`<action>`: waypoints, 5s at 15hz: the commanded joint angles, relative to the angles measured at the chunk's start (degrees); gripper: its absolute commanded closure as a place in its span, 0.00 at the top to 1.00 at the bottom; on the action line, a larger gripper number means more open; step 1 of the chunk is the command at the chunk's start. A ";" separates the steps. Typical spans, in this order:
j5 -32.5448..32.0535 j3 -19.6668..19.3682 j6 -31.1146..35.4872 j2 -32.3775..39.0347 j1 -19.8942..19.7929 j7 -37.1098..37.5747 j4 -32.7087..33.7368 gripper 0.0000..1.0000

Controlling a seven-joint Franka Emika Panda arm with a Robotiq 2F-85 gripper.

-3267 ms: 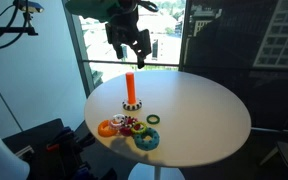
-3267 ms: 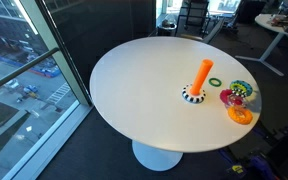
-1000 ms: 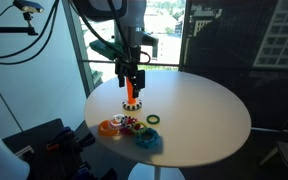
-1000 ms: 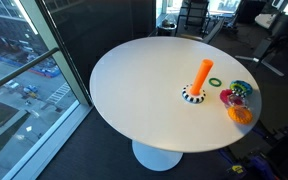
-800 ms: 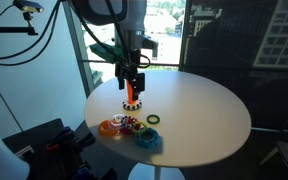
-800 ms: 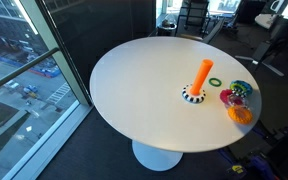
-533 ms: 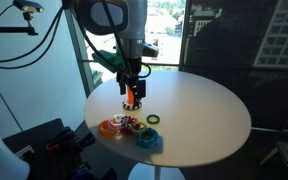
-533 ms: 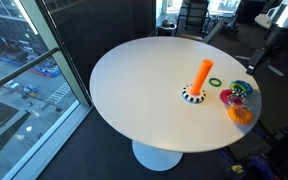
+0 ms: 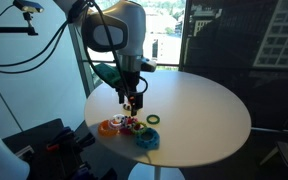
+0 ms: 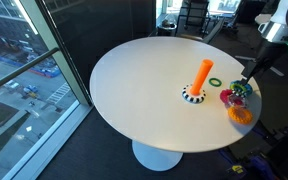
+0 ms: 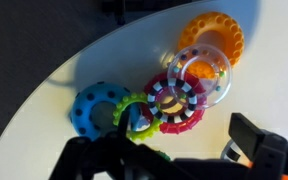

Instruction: Put the black and white ring on the orange stand.

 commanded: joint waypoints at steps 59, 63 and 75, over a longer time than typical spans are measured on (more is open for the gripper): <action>9.99 3.21 3.90 7.26 -3.11 -5.79 4.91 0.41; 7.17 2.85 2.79 3.71 -2.46 -3.39 5.31 0.41; 0.23 6.02 -10.08 -7.28 0.89 4.28 10.58 0.41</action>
